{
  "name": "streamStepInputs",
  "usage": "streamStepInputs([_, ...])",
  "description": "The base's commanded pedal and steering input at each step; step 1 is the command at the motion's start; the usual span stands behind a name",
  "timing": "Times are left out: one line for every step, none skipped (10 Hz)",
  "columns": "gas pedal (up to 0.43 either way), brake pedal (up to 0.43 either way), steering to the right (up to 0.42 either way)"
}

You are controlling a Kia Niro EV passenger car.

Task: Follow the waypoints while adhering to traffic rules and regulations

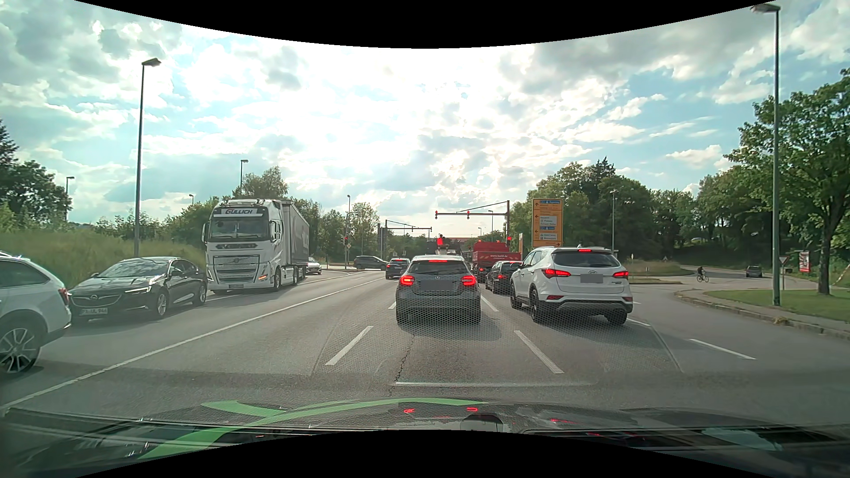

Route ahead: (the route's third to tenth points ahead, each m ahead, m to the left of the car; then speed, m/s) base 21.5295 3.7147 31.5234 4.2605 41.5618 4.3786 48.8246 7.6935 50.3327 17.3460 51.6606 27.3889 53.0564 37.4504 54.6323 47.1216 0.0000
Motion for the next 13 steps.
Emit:
streamStepInputs([0.0,0.555,-0.008])
streamStepInputs([0.0,0.549,-0.008])
streamStepInputs([0.0,0.555,-0.008])
streamStepInputs([0.0,0.555,-0.008])
streamStepInputs([0.0,0.549,-0.008])
streamStepInputs([0.0,0.549,-0.008])
streamStepInputs([0.0,0.555,-0.008])
streamStepInputs([0.0,0.549,-0.008])
streamStepInputs([0.0,0.555,-0.008])
streamStepInputs([0.0,0.549,-0.008])
streamStepInputs([0.0,0.555,-0.008])
streamStepInputs([0.0,0.555,-0.008])
streamStepInputs([0.0,0.555,-0.008])
